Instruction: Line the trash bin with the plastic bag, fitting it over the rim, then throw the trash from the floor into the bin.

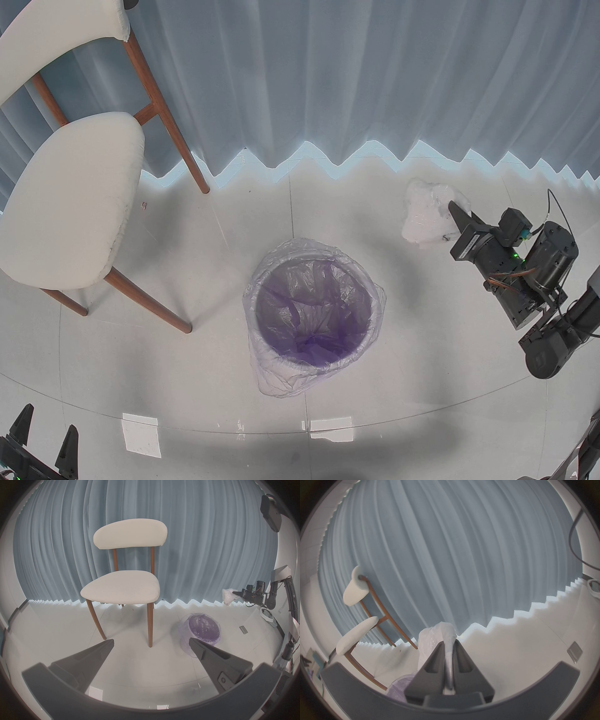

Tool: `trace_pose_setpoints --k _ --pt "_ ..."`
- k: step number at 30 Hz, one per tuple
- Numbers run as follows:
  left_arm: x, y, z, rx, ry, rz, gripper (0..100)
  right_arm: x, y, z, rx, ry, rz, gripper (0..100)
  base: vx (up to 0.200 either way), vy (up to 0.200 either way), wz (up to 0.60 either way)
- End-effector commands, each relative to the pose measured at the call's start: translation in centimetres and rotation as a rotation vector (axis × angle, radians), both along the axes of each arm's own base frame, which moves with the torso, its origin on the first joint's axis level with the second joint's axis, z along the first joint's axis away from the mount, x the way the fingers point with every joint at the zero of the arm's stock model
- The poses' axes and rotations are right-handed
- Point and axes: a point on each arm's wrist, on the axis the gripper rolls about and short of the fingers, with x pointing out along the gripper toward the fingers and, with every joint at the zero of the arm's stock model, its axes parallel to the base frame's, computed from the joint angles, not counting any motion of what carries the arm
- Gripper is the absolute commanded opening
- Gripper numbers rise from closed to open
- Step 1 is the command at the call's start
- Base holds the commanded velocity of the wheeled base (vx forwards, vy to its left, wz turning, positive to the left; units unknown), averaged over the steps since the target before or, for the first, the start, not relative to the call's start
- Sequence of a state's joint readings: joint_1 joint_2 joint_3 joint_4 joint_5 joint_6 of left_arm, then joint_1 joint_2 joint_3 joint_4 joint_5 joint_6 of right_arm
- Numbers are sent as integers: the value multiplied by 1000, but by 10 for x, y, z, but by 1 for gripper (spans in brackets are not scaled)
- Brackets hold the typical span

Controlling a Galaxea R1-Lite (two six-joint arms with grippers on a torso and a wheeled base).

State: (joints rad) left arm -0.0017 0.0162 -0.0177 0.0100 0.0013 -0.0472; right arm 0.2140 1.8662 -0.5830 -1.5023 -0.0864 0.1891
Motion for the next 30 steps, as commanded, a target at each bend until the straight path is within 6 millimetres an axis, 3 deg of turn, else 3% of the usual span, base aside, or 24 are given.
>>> trace_pose_setpoints --k 1,5,11,15,21,30 --pt "0 0 -5 0 2 0 100 22 29 -39 -90 46 96 0 0 0 0" --pt "0 0 -5 0 2 0 100 25 45 -49 -100 61 145 0 0 0 0" --pt "0 0 -5 0 2 0 100 46 79 -69 -116 55 223 0 0 0 0" --pt "0 0 -5 0 2 0 100 51 96 -91 -137 91 259 0 0 0 0" --pt "0 0 -5 -2 1 0 100 48 111 -118 -166 153 293 0 0 0 0" --pt "0 0 -5 -2 1 0 100 54 116 -158 -194 233 299 0 0 0 0"
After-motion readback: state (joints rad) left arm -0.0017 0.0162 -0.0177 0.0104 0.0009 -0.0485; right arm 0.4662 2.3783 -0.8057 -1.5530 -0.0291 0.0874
